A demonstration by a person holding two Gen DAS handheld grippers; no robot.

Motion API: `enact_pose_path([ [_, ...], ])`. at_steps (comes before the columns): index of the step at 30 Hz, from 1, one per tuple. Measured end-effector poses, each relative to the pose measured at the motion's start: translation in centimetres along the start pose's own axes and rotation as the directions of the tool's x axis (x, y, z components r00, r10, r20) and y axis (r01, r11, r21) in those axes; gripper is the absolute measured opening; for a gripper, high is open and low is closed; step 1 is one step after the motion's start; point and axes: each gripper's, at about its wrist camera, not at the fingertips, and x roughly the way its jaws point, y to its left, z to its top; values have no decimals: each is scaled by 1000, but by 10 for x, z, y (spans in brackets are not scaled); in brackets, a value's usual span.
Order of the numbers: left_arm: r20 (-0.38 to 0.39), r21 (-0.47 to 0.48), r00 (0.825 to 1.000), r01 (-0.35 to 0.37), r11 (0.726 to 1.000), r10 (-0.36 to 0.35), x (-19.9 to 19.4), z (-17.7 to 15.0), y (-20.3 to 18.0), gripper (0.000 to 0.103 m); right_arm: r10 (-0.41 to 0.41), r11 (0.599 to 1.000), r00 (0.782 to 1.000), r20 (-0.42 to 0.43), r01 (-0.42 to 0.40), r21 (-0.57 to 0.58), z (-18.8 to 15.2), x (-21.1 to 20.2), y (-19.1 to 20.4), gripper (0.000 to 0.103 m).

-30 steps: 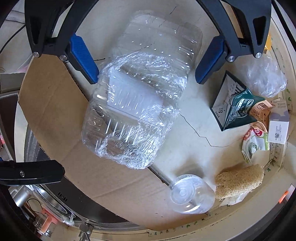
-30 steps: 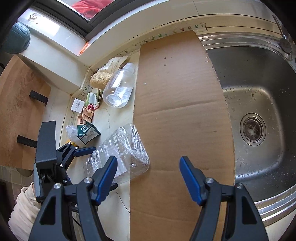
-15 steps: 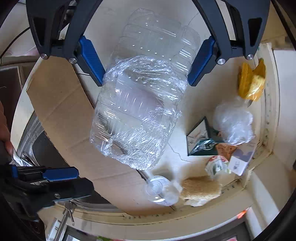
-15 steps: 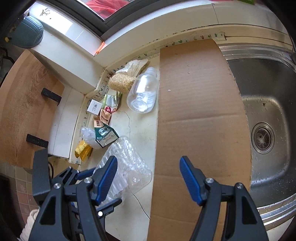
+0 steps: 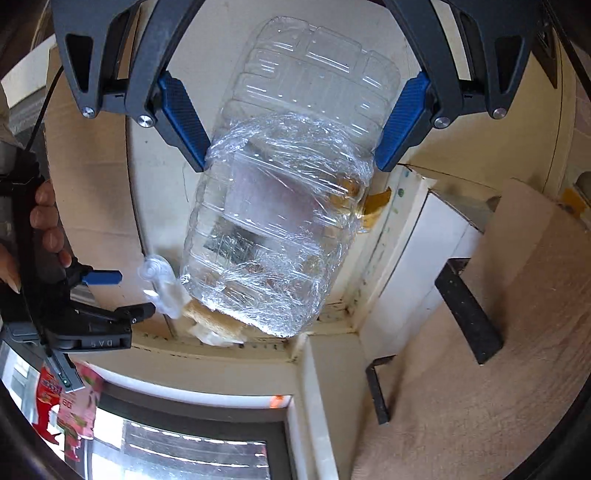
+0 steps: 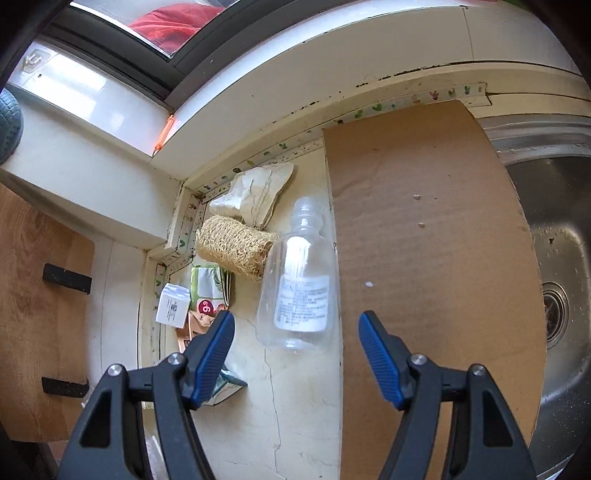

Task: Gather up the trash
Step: 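Grasp the clear plastic bottle with the right gripper while the left holds the container, then carry both items over the floor bin and open both grippers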

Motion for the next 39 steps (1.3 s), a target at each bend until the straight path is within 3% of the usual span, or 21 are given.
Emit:
enact_pose_path([
  [6,43,-79,995,-84,993,88,1,11,-3,89,10,1000,999,-39,-10,5,11,19,0,69],
  [9,58,-108,991,-111,988,117,7,19,-5,89,9,1000,998,-61,-10,-22,12,27,6,62],
  [12,61,-130,990,-121,984,130,5,22,-3,89,15,999,996,-87,-19,-41,10,34,10,54],
  [22,54,-139,991,-115,984,124,5,24,1,89,47,997,996,-80,-52,-63,2,20,13,52],
  [32,75,-108,994,-76,991,84,-22,6,3,89,98,992,993,-60,-102,-79,-45,-32,10,50],
  [39,108,-67,993,-37,997,44,-57,-21,8,89,129,990,991,-36,-130,-50,-99,-78,8,49],
])
